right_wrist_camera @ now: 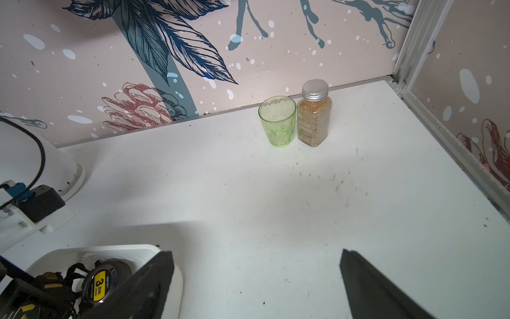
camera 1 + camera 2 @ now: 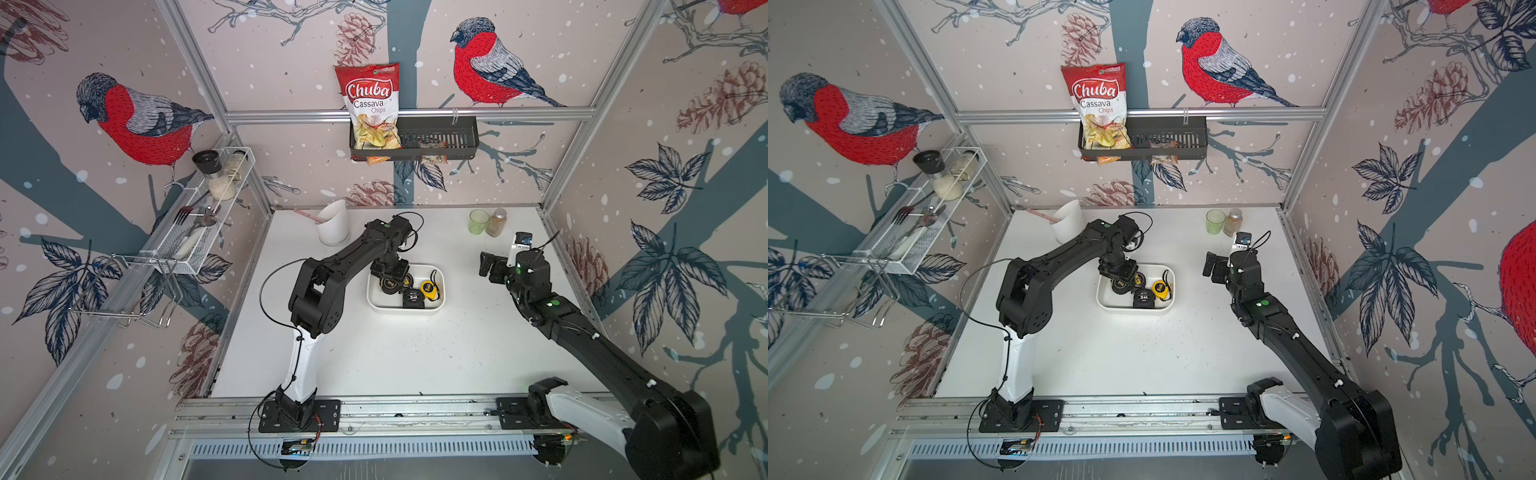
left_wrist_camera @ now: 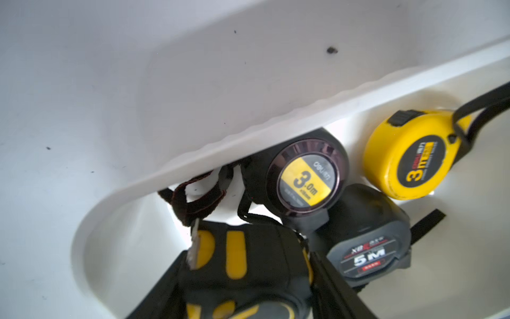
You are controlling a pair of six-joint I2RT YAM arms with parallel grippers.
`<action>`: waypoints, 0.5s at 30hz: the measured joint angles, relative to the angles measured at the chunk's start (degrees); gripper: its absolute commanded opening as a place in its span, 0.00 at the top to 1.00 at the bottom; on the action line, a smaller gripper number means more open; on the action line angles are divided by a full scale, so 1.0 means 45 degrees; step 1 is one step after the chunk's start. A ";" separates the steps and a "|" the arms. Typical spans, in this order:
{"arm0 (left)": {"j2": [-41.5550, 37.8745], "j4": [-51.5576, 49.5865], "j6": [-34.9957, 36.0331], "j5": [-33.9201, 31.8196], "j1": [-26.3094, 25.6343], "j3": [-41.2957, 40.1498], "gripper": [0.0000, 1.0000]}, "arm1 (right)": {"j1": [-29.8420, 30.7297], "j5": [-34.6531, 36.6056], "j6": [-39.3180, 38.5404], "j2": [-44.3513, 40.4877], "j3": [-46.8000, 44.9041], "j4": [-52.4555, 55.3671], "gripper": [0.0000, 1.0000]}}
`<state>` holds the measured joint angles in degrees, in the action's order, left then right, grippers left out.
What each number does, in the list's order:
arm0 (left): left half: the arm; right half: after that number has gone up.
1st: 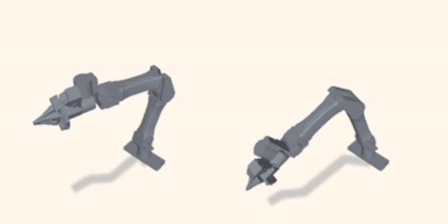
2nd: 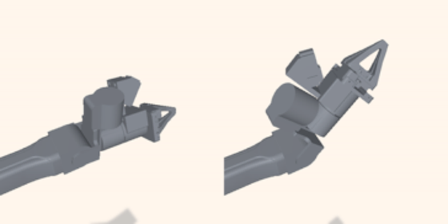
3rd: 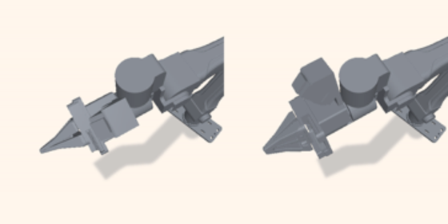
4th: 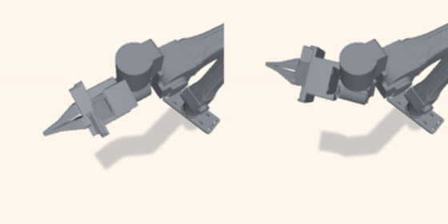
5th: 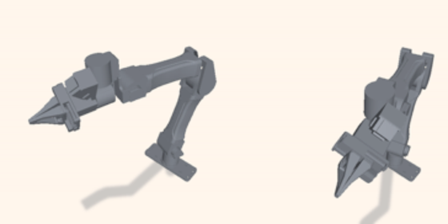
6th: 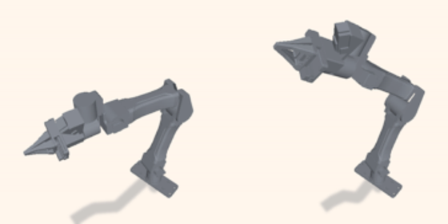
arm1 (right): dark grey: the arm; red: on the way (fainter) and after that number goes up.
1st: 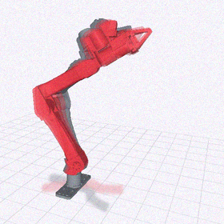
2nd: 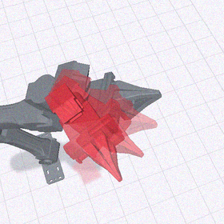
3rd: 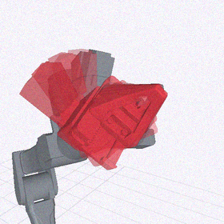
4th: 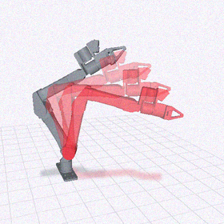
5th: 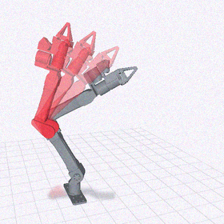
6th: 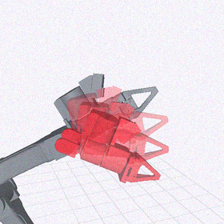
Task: Take the tape measure out of the storage box
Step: Pick up the tape measure from the storage box, then place the tape measure at the center of the board.
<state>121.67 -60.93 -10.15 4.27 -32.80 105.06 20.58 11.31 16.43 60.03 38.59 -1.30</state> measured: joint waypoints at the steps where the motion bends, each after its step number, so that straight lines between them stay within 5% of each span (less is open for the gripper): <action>1: -0.0019 -0.0058 0.0000 0.0000 0.0000 0.0112 0.73 | 0.0000 -0.0087 0.0000 0.0005 -0.0010 0.0000 0.00; 15: -0.0869 -0.0510 -0.1117 0.1020 0.0277 0.1137 0.77 | 0.0000 -0.2900 0.0330 0.0665 -0.0063 0.0019 0.00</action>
<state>117.75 -63.22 -15.18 8.86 -31.55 110.17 20.58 -1.74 17.91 63.02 38.30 -1.21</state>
